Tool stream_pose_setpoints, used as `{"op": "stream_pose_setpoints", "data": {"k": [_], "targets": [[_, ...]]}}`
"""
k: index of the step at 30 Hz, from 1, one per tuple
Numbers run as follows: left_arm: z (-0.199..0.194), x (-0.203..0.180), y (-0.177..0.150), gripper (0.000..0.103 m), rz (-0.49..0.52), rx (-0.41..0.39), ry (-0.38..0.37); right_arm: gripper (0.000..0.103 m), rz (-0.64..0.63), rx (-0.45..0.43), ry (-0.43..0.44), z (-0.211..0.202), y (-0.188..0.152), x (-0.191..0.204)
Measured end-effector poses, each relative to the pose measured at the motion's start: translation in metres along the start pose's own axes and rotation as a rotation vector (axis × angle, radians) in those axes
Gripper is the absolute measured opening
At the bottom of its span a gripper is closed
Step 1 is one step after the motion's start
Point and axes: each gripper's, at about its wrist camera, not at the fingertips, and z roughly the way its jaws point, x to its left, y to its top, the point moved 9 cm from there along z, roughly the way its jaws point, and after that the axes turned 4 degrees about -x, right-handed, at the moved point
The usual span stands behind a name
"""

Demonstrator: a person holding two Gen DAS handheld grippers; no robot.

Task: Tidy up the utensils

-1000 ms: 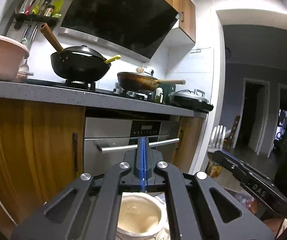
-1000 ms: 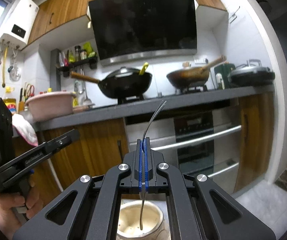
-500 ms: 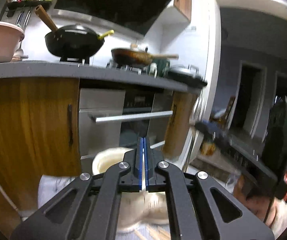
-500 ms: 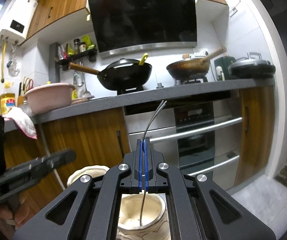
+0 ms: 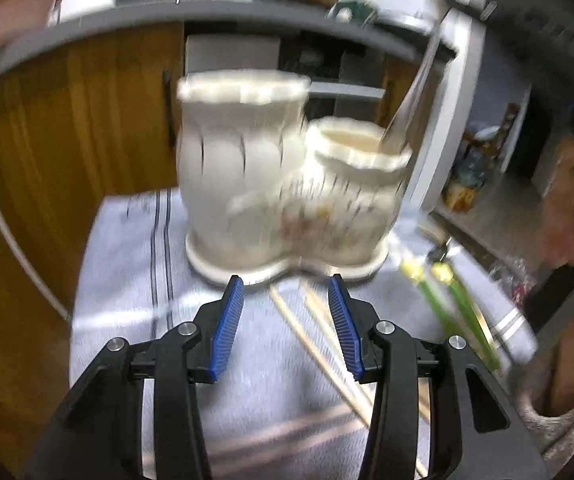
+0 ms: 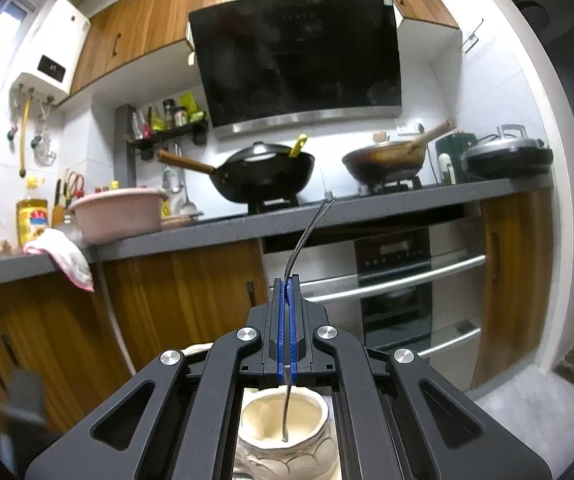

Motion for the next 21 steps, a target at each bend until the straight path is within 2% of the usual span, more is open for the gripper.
{"op": "stream_pose_setpoints", "data": {"k": [4, 7, 11, 14, 16, 17, 21], "targets": [[0.018, -0.004, -0.025, 0.044, -0.016, 0.111, 0.038, 0.003, 0.007, -0.023, 0.019, -0.009, 0.01, 0.001], [0.022, -0.011, -0.037, 0.042, -0.012, 0.148, 0.06, 0.003, 0.014, -0.026, 0.025, -0.011, 0.012, 0.0], [0.03, -0.016, -0.049, 0.031, 0.003, 0.196, 0.097, 0.003, 0.024, -0.035, 0.031, -0.016, 0.015, -0.002], [0.031, -0.017, -0.05, 0.029, 0.027, 0.194, 0.138, 0.003, 0.028, -0.042, 0.035, -0.02, 0.018, -0.002], [0.032, -0.019, -0.048, 0.023, 0.024, 0.199, 0.14, 0.003, 0.029, -0.043, 0.038, -0.022, 0.018, -0.002], [0.034, -0.019, -0.047, 0.01, 0.027, 0.204, 0.136, 0.003, 0.028, -0.043, 0.037, -0.021, 0.018, -0.002], [0.032, -0.015, -0.045, 0.008, 0.025, 0.221, 0.109, 0.003, 0.029, -0.043, 0.036, -0.022, 0.018, -0.002]]}}
